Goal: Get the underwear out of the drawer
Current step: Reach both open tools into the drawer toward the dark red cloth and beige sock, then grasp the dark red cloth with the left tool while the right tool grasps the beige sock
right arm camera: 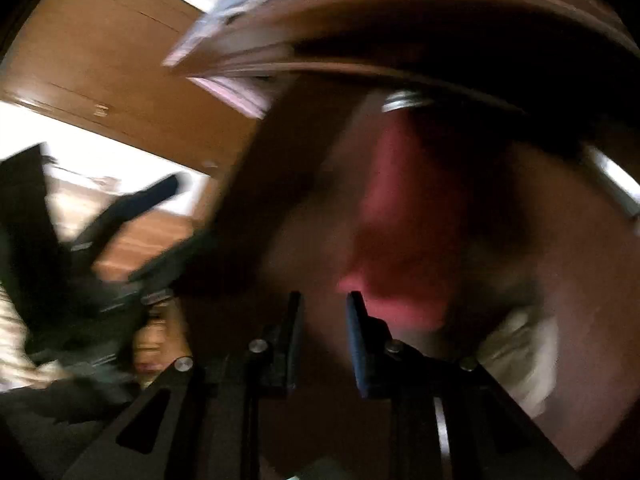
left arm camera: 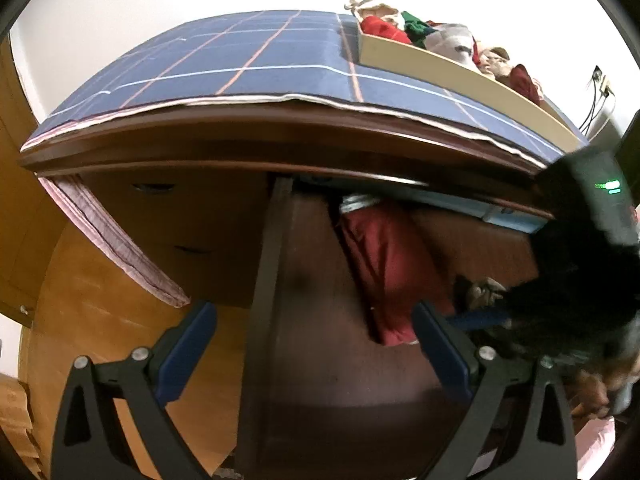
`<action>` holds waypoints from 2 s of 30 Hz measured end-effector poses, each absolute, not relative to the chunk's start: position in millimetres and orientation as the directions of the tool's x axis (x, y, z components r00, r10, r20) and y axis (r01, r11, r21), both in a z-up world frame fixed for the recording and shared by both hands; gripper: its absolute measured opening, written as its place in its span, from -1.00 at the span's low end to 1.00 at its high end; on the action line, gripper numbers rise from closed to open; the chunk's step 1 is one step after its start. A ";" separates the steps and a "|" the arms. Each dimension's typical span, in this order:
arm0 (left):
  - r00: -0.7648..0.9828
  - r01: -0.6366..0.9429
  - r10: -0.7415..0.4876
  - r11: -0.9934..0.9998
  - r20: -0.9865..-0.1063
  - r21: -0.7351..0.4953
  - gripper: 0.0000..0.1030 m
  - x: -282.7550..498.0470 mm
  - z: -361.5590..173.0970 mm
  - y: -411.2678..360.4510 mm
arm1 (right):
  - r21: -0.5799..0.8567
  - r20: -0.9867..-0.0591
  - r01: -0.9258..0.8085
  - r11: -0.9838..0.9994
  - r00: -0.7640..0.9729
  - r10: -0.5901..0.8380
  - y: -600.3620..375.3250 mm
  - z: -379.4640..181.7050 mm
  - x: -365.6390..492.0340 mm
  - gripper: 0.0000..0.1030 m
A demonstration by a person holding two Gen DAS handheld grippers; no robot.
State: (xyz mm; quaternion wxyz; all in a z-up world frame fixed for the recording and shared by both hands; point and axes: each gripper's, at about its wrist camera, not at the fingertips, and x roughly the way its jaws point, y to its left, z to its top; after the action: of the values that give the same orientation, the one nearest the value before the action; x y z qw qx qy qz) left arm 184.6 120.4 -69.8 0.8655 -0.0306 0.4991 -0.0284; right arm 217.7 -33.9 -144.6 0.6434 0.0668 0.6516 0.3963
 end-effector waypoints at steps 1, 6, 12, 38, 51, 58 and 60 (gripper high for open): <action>0.501 0.026 -0.076 0.997 -0.862 -0.072 0.93 185.3 -70.1 118.0 | 0.586 -0.794 -0.432 0.686 -0.138 0.592 -37.9 -138.6 216.5 -0.52; 0.478 0.066 -0.061 0.997 -0.876 -0.033 0.93 192.4 -77.6 98.4 | 0.386 -0.889 -0.476 0.790 0.037 0.456 -71.5 -117.3 210.8 -0.52; 0.442 0.084 -0.050 0.996 -0.896 -0.015 0.93 206.2 -88.6 70.8 | 0.327 -0.915 -0.466 0.822 0.064 0.399 -90.0 -119.2 212.2 -0.52; 0.490 -0.041 -0.075 0.993 -0.869 -0.109 0.93 182.6 -67.9 141.7 | 0.422 -0.888 -0.664 0.618 -0.166 0.428 -13.2 -117.1 168.3 -0.64; 0.394 0.134 0.076 0.981 -0.916 0.139 0.96 210.3 -102.5 52.4 | 0.203 -0.947 -0.537 0.819 0.105 0.304 -111.1 -93.6 201.5 0.01; 0.327 0.132 0.065 0.985 -0.943 0.114 0.95 218.1 -118.9 36.3 | 0.143 -0.976 -0.583 0.800 0.053 0.213 -73.0 -128.0 208.0 0.01; 0.296 0.122 0.068 0.987 -0.953 0.108 0.95 222.1 -126.7 35.7 | 0.111 -0.984 -0.585 0.803 0.051 0.173 -72.8 -133.2 211.2 0.01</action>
State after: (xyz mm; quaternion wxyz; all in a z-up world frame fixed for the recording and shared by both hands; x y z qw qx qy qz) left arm 222.1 35.7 -126.7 0.8010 0.0801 0.5930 -0.0171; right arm 211.2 -72.8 -133.2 0.7064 -0.1623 0.6346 0.2684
